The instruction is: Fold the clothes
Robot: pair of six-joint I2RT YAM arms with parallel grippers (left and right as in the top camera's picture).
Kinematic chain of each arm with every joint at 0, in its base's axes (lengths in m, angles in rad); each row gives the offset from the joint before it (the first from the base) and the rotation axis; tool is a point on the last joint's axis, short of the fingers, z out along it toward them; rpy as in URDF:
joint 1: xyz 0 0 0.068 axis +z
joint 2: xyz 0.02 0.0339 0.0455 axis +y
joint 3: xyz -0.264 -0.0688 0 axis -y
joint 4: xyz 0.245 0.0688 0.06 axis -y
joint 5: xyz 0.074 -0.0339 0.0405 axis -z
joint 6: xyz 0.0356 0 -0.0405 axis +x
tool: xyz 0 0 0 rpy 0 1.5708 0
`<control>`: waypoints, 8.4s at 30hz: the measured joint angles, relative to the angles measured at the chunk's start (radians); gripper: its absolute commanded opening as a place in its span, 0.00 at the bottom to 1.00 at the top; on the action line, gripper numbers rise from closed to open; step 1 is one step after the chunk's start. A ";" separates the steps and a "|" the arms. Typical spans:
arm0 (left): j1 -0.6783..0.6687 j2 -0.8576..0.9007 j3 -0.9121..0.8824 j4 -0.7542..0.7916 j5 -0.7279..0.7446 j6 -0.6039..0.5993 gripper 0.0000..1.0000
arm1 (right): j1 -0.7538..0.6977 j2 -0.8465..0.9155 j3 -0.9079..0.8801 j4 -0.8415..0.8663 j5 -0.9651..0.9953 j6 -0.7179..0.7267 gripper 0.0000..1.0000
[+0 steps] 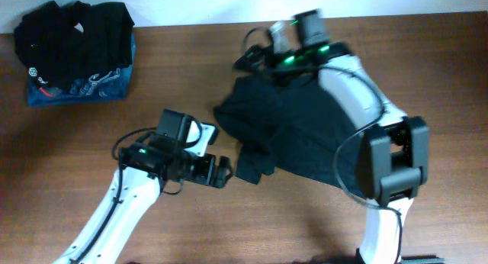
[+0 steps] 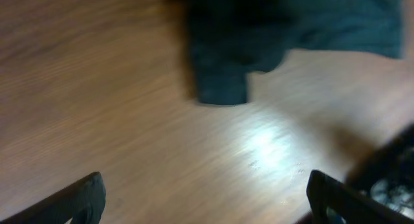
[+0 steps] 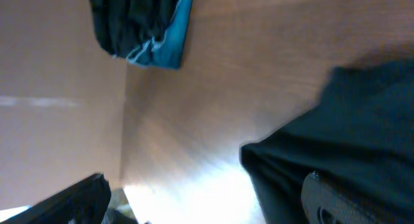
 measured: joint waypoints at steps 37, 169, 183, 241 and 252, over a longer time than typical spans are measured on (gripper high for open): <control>-0.349 0.554 0.338 0.166 -0.396 -0.382 0.93 | -0.280 0.000 -0.168 -0.374 0.558 -0.131 0.99; -0.183 0.705 0.505 -0.240 -0.258 -0.209 0.99 | -0.471 0.356 0.842 -1.081 0.561 -0.325 0.99; -0.162 0.719 0.496 -0.217 -0.216 -0.167 0.84 | -0.391 0.355 0.542 -1.082 0.592 -0.347 0.99; 0.071 0.719 0.712 -0.491 -0.639 -0.206 0.99 | -0.015 0.122 0.185 -0.468 0.412 -0.179 0.99; 0.360 0.719 0.712 -0.552 -0.671 -0.294 0.99 | 0.164 0.216 0.185 -0.187 0.417 0.056 0.96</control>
